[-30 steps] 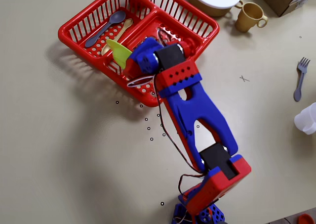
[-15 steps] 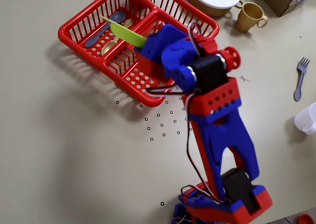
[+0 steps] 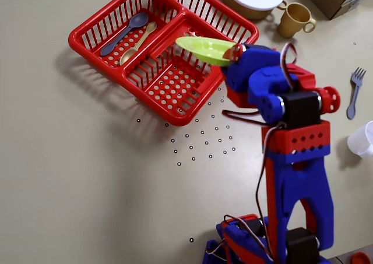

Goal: Grasp the plate, place it on the cross drawn on the table.

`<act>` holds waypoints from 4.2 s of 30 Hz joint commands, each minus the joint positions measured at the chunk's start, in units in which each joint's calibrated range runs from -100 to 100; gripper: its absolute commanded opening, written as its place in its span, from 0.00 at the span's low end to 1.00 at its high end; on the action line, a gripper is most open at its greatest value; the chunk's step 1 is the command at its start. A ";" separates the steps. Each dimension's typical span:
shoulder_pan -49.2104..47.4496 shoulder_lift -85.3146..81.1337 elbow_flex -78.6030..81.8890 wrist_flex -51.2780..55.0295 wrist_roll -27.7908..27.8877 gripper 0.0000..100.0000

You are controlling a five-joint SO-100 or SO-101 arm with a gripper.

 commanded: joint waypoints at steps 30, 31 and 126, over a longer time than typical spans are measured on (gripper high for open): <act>33.75 31.89 2.53 -24.12 18.46 0.00; 34.18 32.40 3.16 -24.93 19.10 0.00; -3.86 -69.71 104.34 -30.24 0.88 0.00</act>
